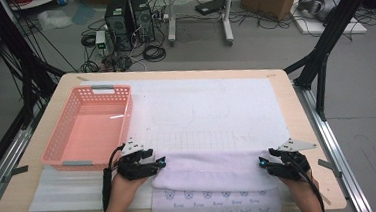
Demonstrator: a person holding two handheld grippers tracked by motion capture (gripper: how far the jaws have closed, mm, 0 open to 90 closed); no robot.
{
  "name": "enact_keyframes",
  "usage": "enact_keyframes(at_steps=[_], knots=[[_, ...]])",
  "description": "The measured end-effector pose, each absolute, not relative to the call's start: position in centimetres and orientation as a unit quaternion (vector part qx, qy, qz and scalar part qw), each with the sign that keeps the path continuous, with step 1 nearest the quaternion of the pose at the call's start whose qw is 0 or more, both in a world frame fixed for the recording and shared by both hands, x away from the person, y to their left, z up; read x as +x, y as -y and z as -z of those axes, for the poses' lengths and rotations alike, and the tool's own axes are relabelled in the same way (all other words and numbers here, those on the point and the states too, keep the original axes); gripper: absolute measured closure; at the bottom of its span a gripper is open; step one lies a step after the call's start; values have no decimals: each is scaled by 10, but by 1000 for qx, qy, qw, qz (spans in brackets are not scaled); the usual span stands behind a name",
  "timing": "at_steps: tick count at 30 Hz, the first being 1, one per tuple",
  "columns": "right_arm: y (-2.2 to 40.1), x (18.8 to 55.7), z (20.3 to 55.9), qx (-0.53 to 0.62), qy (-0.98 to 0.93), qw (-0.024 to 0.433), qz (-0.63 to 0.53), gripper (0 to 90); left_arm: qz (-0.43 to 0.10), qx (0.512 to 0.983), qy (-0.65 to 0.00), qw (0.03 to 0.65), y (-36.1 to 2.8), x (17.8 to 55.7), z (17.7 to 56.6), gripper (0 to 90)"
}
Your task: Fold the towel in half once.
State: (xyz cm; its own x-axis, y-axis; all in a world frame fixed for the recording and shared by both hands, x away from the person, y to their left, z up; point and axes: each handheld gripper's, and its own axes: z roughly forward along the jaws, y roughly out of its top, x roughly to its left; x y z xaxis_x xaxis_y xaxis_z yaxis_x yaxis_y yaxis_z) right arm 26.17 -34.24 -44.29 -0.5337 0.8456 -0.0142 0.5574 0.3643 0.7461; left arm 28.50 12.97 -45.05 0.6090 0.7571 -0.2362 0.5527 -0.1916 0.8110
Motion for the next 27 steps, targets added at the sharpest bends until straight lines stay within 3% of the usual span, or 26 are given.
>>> enact_keyframes(at_steps=[2,6,11,14,15,16,18,22,27], knots=[[347,263,447,458,-794,177,-360,425,-97,767,-430,466,-132,285,452,393],[347,263,447,460,-794,181,-355,429,-84,771,-428,463,-131,286,454,404],[348,263,446,467,-790,176,-356,519,-85,784,-414,454,-126,283,453,533],[346,262,444,458,-798,174,-351,654,-89,794,-411,440,-123,282,452,761],[344,262,443,456,-801,165,-352,742,-88,795,-410,439,-121,282,452,836],[343,262,443,453,-803,153,-355,817,-92,795,-410,438,-120,281,452,843],[341,262,442,455,-802,149,-357,843,-91,791,-415,440,-120,281,452,851],[344,262,443,459,-796,144,-368,862,-103,779,-427,449,-121,281,451,860],[344,266,440,452,-790,174,-375,867,-124,767,-425,464,-120,291,440,864]])
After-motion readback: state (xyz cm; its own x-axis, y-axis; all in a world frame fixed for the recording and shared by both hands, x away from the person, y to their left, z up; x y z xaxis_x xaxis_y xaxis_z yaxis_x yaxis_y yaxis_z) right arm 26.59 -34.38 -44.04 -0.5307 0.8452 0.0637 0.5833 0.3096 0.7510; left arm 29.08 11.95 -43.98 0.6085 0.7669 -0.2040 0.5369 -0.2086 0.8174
